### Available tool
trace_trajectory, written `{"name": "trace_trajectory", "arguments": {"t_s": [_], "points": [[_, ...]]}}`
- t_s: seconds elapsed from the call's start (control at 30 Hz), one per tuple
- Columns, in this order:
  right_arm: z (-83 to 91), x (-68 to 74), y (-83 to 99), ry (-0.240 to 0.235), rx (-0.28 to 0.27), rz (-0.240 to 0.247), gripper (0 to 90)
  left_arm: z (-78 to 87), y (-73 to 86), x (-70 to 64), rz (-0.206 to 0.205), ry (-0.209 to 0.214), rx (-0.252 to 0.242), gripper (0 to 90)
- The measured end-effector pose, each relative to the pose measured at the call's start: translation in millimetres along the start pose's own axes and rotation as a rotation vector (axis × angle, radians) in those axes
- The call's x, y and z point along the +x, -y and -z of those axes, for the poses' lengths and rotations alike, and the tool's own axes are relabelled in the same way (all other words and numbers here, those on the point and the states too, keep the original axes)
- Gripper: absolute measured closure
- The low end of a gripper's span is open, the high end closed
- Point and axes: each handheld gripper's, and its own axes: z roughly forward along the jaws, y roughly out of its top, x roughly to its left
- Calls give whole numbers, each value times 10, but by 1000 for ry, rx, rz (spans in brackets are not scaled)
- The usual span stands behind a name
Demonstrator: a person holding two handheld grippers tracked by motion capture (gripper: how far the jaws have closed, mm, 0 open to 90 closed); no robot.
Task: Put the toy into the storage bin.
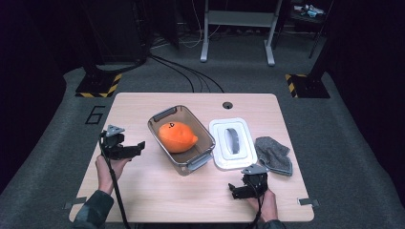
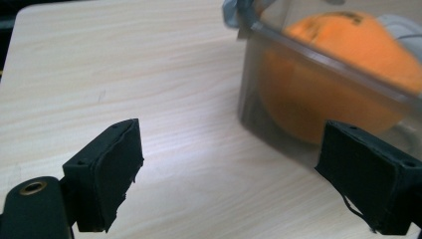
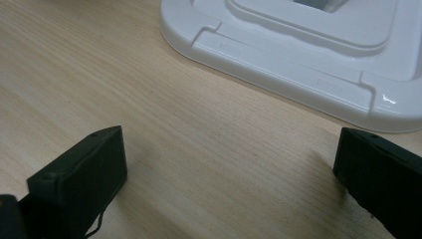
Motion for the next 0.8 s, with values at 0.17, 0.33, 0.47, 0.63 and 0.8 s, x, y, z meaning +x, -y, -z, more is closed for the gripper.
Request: {"name": "trace_trajectory", "arguments": {"t_s": [0.17,0.33,0.47,0.63,0.8], "points": [[-3,5,-24,22,8,-28,0,-98,264,75,19,-23,30,106],[22,-21,-39,14,-11,-48,0,-166,447,121,20,-43,44,106],[82,-44,-104,13,-25,-58,0,-238,593,168,31,-52,72,106],[140,-41,-233,15,-32,-72,0,-331,752,192,23,-84,100,106],[155,-81,-359,24,-37,-68,0,-392,846,221,40,-84,114,106]]}}
